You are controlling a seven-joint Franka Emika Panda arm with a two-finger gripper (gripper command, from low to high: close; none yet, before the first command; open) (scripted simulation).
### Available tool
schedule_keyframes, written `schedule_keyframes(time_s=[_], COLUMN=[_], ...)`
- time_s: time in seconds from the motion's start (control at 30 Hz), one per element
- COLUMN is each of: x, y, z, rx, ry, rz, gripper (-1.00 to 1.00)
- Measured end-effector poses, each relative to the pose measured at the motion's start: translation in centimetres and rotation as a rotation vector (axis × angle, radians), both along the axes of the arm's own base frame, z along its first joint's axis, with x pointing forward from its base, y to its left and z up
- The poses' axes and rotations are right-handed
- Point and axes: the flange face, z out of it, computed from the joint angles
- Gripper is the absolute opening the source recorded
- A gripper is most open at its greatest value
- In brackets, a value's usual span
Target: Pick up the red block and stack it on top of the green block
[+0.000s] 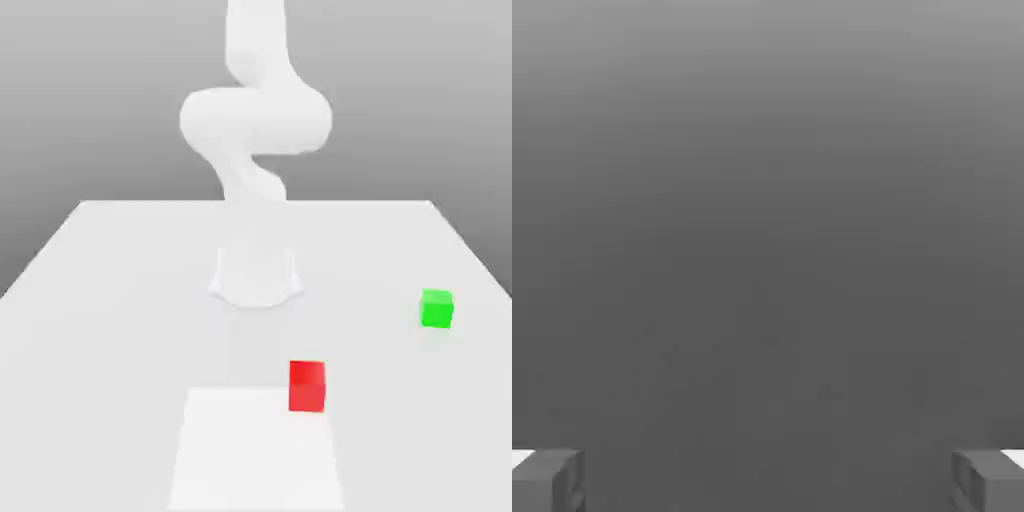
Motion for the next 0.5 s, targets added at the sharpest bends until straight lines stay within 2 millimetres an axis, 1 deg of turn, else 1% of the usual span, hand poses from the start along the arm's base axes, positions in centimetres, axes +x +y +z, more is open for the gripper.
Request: schedule_keyframes(time_s=[0.1,0.23,0.37,0.5], x=[2.4,4.3,5.0,4.5], y=[1.1,2.5,3.6,4.6], z=[-5.4,-12.4,-19.4,-26.3], rx=[-0.095,-0.203,-0.295,-0.372], ry=[0.080,0.179,0.274,0.364], rz=[0.123,0.288,0.463,0.647], gripper=[0.00,0.00,0.00,0.00])
